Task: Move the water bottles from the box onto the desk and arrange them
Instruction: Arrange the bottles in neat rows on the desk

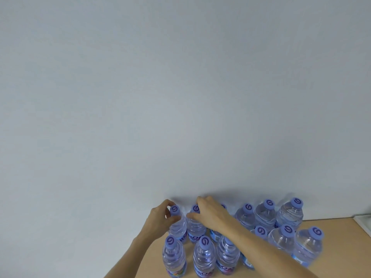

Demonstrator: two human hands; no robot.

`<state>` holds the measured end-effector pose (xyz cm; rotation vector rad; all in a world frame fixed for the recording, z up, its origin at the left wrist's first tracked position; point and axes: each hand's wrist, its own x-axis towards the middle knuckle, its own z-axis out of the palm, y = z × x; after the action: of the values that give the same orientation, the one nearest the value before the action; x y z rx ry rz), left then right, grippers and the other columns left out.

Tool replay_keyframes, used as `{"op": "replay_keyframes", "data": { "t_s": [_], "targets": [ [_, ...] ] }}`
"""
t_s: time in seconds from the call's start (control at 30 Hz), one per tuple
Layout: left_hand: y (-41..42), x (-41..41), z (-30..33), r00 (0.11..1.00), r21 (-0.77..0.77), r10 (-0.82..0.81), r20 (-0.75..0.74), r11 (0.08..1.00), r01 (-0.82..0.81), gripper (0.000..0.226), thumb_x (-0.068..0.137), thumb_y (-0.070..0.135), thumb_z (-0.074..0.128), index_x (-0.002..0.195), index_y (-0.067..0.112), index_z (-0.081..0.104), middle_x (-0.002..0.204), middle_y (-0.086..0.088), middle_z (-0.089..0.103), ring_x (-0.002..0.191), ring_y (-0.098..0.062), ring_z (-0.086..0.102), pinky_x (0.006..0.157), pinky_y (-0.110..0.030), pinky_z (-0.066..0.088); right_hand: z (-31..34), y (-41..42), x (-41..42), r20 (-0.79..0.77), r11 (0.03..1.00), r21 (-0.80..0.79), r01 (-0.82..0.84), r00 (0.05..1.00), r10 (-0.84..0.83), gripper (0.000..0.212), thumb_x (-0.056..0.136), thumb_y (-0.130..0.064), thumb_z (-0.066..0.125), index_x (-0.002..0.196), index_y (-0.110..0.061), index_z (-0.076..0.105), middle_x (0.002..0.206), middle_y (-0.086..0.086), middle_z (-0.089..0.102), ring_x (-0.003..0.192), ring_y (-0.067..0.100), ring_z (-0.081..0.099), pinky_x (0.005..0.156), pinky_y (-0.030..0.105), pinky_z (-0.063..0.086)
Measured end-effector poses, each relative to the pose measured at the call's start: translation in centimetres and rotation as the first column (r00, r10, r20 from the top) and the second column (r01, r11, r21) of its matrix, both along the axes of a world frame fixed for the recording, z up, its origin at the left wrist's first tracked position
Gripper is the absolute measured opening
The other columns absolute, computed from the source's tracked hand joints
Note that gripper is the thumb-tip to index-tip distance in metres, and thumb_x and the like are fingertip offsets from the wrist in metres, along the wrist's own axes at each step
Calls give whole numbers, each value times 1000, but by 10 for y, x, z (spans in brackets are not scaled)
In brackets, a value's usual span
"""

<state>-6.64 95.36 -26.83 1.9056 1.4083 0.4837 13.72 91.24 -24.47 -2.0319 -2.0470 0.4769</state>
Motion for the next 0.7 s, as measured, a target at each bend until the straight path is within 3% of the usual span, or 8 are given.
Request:
{"op": "replay_keyframes", "data": {
  "t_s": [0.1, 0.2, 0.27, 0.37, 0.47, 0.53, 0.6, 0.7],
  "targets": [
    [-1, 0, 0, 1000, 0, -7, 11, 1000, 7, 21, 82, 26, 72, 95, 31, 55, 81, 0, 64, 65, -22, 63, 62, -41, 58, 2, 1, -1, -12, 998, 37, -46, 999, 46, 37, 92, -43, 59, 84, -9, 47, 77, 4, 49, 67, 22, 49, 49, 28, 31],
    [-2, 0, 0, 1000, 3, -6, 28, 1000, 6, 20, 83, 26, 71, 93, 32, 55, 80, 0, 63, 63, -22, 62, 62, -42, 58, 8, 2, 7, -52, 988, 0, -151, 987, 151, 24, 94, -33, 60, 104, -11, 59, 100, 5, 55, 92, 24, 55, 69, 32, 44],
    [-3, 0, -1, 999, 9, -1, 33, 1000, 1, 20, 83, 27, 71, 92, 33, 55, 79, 1, 62, 62, -22, 62, 61, -42, 58, 10, 2, 16, -81, 974, -33, -222, 972, 219, 29, 95, -25, 59, 124, -21, 59, 114, 1, 52, 106, 19, 52, 85, 34, 47],
    [-3, 0, -3, 999, 18, 2, 43, 1000, -2, 19, 83, 26, 71, 91, 34, 55, 78, 2, 61, 58, -15, 58, 61, -44, 58, 9, 2, 20, -119, 973, -31, -228, 967, 223, 37, 95, -22, 60, 131, -25, 55, 125, -1, 52, 113, 17, 51, 92, 32, 46],
    [-4, -1, -3, 999, 22, 3, 38, 1000, -4, 20, 84, 28, 71, 92, 35, 55, 79, 4, 61, 58, -14, 59, 60, -42, 58, 6, 1, 17, -145, 991, -44, -124, 983, 117, 50, 86, -38, 68, 130, -19, 52, 126, -3, 51, 112, 17, 53, 91, 33, 48],
    [-6, -1, -3, 999, 22, 2, 43, 1000, -3, 20, 84, 27, 72, 92, 35, 54, 79, 4, 61, 56, -12, 59, 58, -39, 58, 4, 2, 13, -121, 995, -25, -98, 988, 95, 41, 84, -39, 70, 116, -14, 59, 113, 0, 56, 99, 19, 57, 83, 34, 51],
    [-6, -1, -2, 999, 20, 0, 36, 1000, -1, 20, 85, 28, 71, 92, 35, 54, 79, 5, 61, 54, -10, 58, 58, -38, 57, 2, 4, 11, -124, 993, 24, -115, 985, 117, 32, 86, -35, 70, 107, -12, 62, 102, 0, 56, 88, 18, 56, 70, 26, 47],
    [-8, -1, 0, 1000, 21, -19, 4, 1000, 19, 19, 87, 29, 69, 96, 35, 54, 82, 7, 62, 59, -13, 61, 61, -38, 57, -2, 6, 12, -142, 987, 85, -135, 979, 146, 29, 89, -31, 69, 112, -15, 62, 97, -7, 50, 86, 10, 49, 60, 11, 31]
  ]
}}
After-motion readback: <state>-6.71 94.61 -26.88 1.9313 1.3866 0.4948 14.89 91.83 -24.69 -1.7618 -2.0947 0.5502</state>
